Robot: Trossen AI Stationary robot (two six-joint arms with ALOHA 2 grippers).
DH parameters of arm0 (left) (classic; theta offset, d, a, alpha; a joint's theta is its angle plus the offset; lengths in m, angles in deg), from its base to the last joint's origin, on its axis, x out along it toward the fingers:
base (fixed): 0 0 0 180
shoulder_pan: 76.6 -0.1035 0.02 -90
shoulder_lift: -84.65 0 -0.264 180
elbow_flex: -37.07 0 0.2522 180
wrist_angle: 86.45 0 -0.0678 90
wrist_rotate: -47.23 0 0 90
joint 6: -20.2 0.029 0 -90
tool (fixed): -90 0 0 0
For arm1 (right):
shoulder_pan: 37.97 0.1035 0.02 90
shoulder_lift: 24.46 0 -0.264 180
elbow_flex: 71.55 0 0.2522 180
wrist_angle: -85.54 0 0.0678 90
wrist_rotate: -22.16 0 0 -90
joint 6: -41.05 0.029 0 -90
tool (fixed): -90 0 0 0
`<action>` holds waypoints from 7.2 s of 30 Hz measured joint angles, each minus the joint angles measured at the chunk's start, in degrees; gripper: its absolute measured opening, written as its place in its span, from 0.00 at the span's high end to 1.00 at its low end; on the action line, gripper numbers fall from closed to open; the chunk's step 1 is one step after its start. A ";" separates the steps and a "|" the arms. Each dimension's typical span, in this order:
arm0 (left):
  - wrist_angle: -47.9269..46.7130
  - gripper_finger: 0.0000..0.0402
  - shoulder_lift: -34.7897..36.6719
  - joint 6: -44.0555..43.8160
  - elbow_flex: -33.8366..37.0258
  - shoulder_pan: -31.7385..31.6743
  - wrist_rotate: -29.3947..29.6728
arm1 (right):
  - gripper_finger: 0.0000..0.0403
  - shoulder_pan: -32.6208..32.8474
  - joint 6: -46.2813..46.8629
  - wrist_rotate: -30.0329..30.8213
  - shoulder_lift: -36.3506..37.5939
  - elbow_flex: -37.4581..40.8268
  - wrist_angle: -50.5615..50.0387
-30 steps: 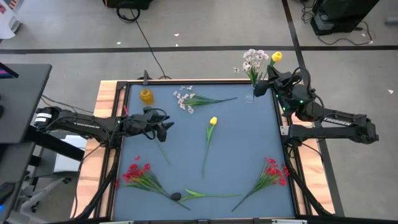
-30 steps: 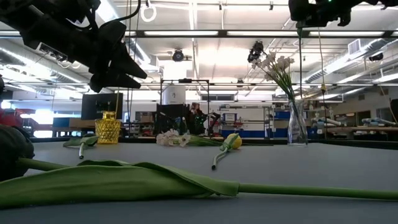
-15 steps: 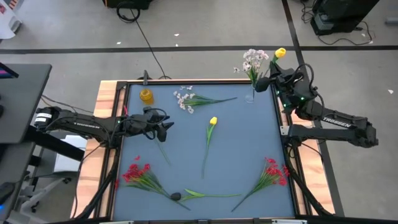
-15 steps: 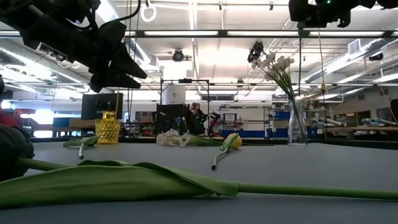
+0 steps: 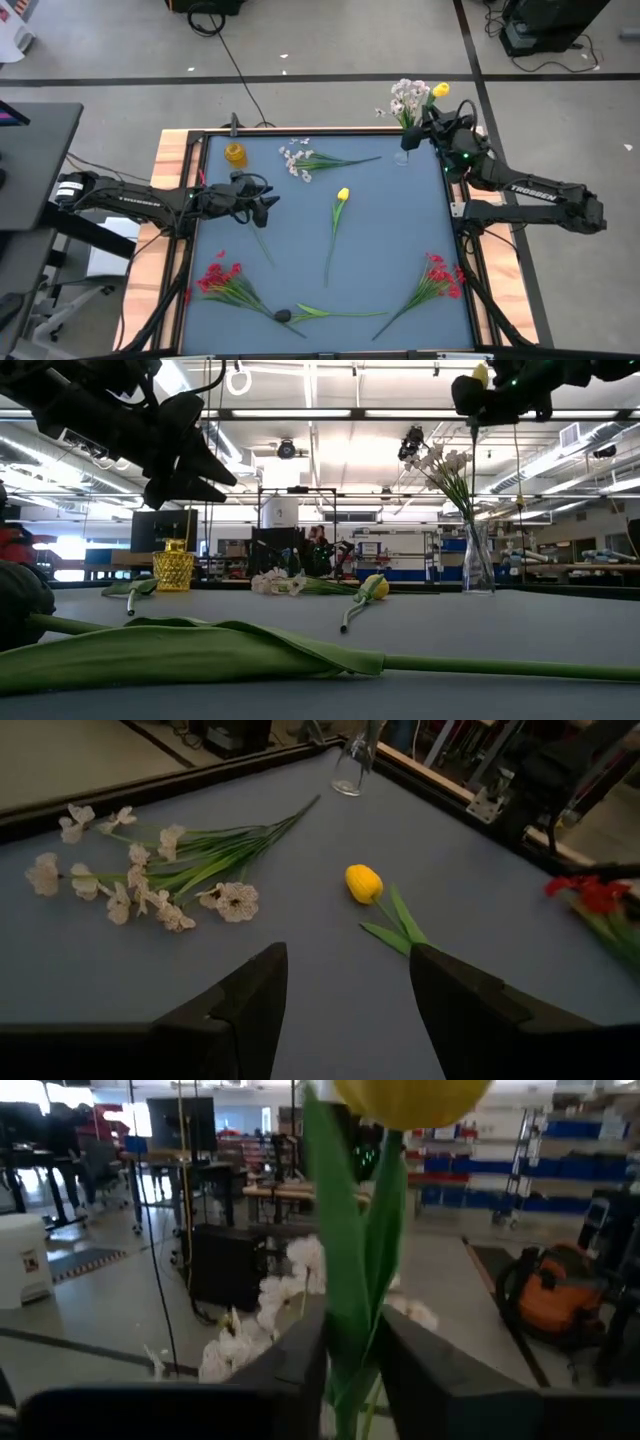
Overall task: Sort flowers into vase by color
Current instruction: Put the right yellow tulip into the transparent vase, then put the yellow tulip into the transparent vase, then put the white flowers into the transparent vase
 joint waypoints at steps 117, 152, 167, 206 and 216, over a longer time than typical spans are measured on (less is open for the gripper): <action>14.08 0.92 -35.60 13.33 -50.36 -8.00 -24.87 | 0.96 11.87 23.82 -54.50 -20.38 -29.88 -15.91; -10.03 0.29 -14.21 25.64 -50.38 -8.79 -22.73 | 0.98 -3.44 6.57 -21.47 -5.20 -29.92 -43.06; -10.12 0.29 -14.21 25.29 -50.38 -8.79 -22.73 | 0.98 -10.50 0.53 -26.61 -6.54 -29.26 -43.74; -10.12 0.29 -14.23 25.23 -50.38 -8.79 -22.73 | 0.34 -8.62 16.91 -48.83 -6.18 -36.98 -59.57; -10.10 0.29 -14.23 25.22 -50.38 -8.79 -22.73 | 0.34 9.14 10.04 -46.21 -18.67 -35.70 -46.47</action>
